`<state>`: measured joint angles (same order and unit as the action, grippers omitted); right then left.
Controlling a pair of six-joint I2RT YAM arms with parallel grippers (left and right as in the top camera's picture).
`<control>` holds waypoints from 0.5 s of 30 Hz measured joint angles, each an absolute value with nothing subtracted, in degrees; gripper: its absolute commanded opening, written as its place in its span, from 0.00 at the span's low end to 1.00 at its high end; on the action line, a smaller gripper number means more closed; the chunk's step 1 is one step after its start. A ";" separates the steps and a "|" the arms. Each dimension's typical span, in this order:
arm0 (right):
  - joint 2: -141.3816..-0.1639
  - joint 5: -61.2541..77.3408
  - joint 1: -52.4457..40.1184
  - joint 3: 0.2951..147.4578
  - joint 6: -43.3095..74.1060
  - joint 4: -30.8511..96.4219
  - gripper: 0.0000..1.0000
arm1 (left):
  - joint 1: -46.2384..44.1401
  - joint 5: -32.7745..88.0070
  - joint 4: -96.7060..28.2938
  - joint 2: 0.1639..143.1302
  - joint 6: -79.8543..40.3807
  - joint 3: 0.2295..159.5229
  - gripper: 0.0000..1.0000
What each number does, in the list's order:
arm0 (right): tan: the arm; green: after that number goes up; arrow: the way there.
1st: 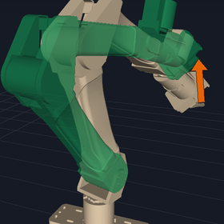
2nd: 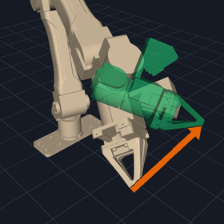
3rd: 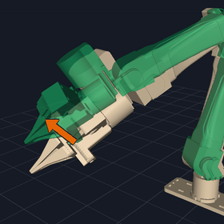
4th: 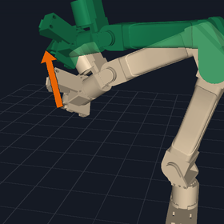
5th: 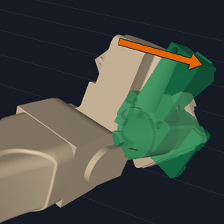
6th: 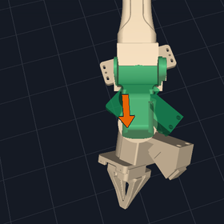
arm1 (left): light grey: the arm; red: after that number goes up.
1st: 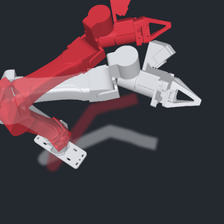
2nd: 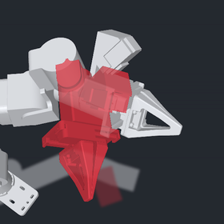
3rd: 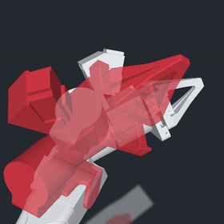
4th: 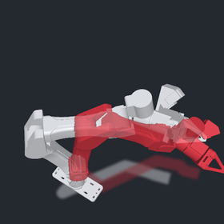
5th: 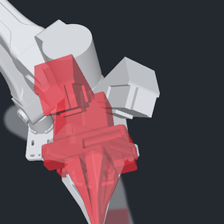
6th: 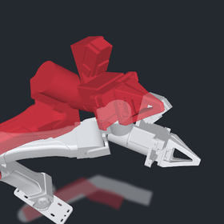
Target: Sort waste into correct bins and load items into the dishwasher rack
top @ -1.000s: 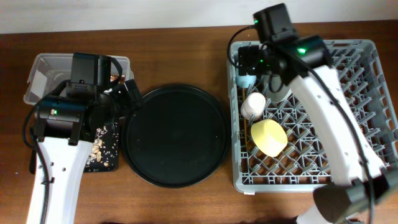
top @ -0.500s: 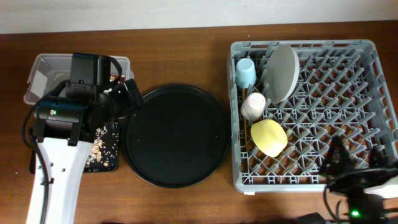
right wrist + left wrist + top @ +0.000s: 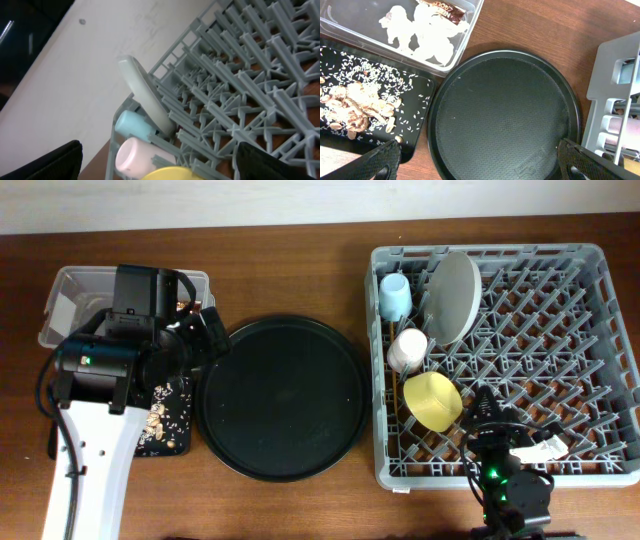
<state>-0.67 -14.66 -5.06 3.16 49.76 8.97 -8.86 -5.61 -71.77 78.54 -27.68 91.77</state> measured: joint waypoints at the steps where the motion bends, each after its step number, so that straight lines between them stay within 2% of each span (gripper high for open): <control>1: -0.67 -13.98 -5.06 3.16 49.74 8.99 0.98 | -8.86 -5.61 -71.77 78.54 -27.68 91.77 0.99; 3: -0.67 -13.87 -5.06 3.16 49.74 8.78 0.98 | -8.86 -5.61 -71.77 78.52 -27.68 91.77 0.99; 7: -0.67 -18.59 -5.04 0.84 46.41 -1.26 0.98 | -8.86 -5.61 -71.79 78.52 -27.68 91.77 0.99; 9: -0.62 -18.98 -5.02 0.73 31.53 -4.38 0.98 | -8.86 -5.61 -71.77 78.52 -27.68 91.77 0.99; 11: -0.71 -13.80 -5.02 0.71 11.53 3.38 0.99 | -8.86 -5.61 -71.75 78.52 -27.68 91.77 0.99; 13: -0.78 -6.94 -5.02 0.73 -7.90 3.88 0.98 | -8.86 -5.61 -71.79 78.52 -27.68 91.77 0.99; 15: -0.78 -4.05 -4.05 0.73 -12.80 4.14 0.98 | -8.86 -5.61 -71.77 78.52 -27.68 91.77 0.99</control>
